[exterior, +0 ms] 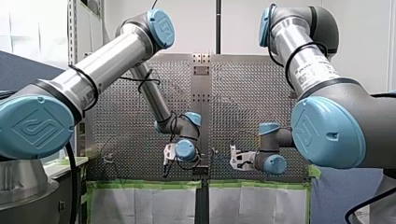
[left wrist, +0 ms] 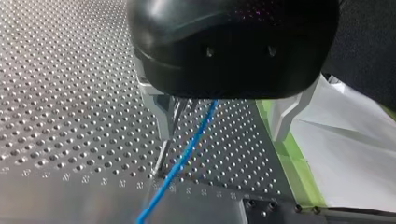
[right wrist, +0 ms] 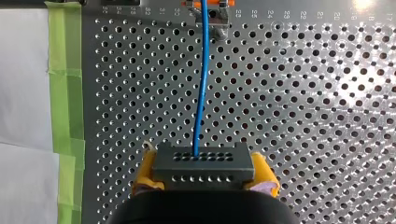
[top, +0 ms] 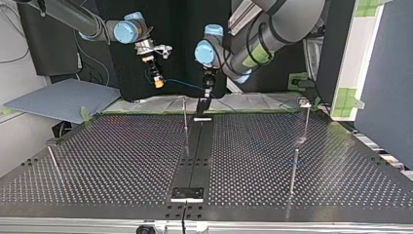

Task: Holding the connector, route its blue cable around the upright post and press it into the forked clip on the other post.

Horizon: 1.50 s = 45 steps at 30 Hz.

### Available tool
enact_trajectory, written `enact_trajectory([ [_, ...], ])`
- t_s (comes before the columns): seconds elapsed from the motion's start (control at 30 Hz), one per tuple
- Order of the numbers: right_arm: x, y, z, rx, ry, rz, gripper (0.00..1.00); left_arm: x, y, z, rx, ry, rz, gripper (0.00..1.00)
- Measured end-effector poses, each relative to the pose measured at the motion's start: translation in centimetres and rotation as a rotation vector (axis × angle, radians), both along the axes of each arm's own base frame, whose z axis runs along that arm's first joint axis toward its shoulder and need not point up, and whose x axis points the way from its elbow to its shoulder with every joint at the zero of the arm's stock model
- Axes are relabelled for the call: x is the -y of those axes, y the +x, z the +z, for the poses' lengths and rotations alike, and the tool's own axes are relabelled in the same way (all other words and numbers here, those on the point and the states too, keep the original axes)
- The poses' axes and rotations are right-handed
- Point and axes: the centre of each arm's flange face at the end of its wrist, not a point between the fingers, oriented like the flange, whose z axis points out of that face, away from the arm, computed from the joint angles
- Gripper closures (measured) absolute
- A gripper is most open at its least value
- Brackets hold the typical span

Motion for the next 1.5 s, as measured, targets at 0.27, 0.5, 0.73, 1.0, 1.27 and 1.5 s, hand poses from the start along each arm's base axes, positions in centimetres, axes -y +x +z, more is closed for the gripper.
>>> enact_trajectory([
  [0.27, 0.0, 0.0, 0.0, -0.001, -0.001, 0.001, 1.0, -0.2, 1.4, -1.0, -0.008, -0.02, -0.003, 0.0],
  [0.5, 0.0, 0.0, 0.0, 0.0, 0.0, 0.001, 1.0, -0.1, 2.1, -0.8, -0.008, -0.034, -0.012, 0.0],
  [0.73, 0.0, 0.0, 0.0, 0.0, -0.001, -0.001, 1.0, -0.1, 2.2, -0.8, -0.01, -0.041, -0.007, 0.51],
  [1.0, 0.3, -0.1, 0.1, 0.005, -0.002, -0.005, 1.0, -0.1, 2.2, -0.8, -0.011, -0.043, -0.012, 0.99],
  [1.27, 0.7, -0.3, 0.1, 0.005, -0.003, -0.017, 1.0, 0.1, 2.1, -0.8, -0.008, -0.031, -0.02, 0.99],
  [1.5, 1.9, -1.0, 0.4, 0.012, -0.01, -0.068, 1.0, 0.8, 1.5, -0.7, 0.003, -0.017, -0.04, 0.99],
])
